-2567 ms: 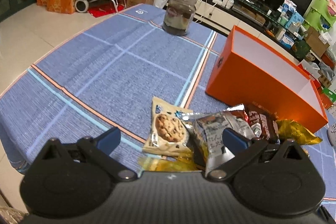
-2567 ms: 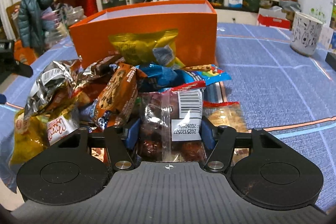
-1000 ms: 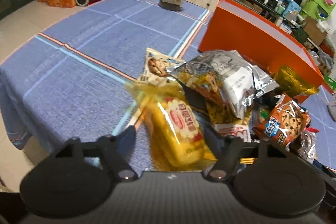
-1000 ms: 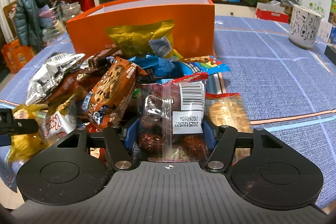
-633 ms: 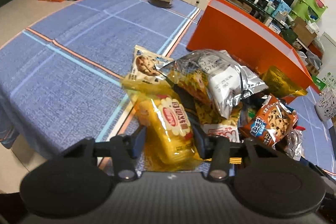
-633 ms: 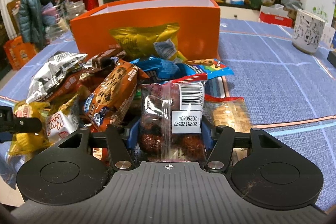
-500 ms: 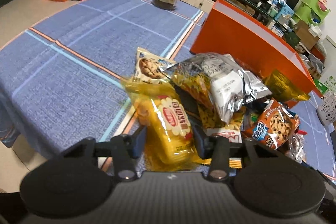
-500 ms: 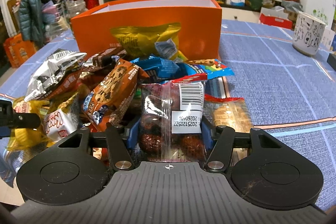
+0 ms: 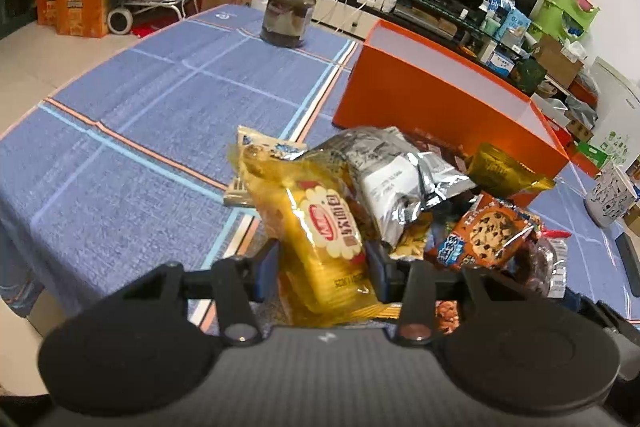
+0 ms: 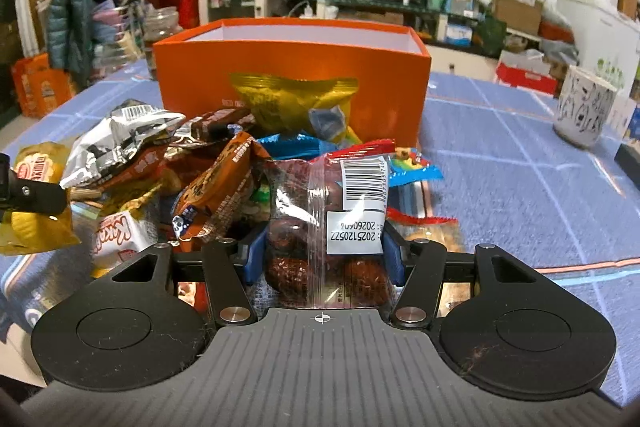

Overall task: Organize snacks
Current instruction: 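Carry both bags over the orange box and open both tools to drop them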

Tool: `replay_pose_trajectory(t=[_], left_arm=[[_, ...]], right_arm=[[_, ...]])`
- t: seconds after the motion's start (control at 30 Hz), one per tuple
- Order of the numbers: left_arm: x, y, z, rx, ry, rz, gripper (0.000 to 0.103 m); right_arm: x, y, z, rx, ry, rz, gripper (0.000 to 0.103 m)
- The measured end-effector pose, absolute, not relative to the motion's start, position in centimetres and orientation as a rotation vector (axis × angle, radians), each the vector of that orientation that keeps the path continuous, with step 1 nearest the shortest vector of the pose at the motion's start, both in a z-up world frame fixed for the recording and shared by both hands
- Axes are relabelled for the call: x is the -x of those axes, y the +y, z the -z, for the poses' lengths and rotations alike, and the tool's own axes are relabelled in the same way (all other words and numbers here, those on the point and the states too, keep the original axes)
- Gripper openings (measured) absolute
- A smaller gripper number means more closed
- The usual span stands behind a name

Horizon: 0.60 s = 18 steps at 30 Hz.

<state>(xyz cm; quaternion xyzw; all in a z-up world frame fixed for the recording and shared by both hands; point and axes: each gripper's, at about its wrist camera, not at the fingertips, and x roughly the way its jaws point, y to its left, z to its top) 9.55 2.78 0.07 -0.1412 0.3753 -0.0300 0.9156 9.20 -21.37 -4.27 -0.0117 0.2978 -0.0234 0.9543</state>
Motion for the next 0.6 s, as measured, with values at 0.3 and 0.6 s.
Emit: replay_pose_trajectory(t=[0.3,0.6], left_arm=[[-8.9,2.6,-1.1,0.264,0.747,0.076,0.043],[-7.5,1.6,-3.2,0.178,0.642,0.087,0.043]], right_arm=[[-8.7,-22.5,2.4,0.003,0.569,0.081,0.043],[-8.0,-22.8,0.6,0.009,0.511,0.077,0.043]])
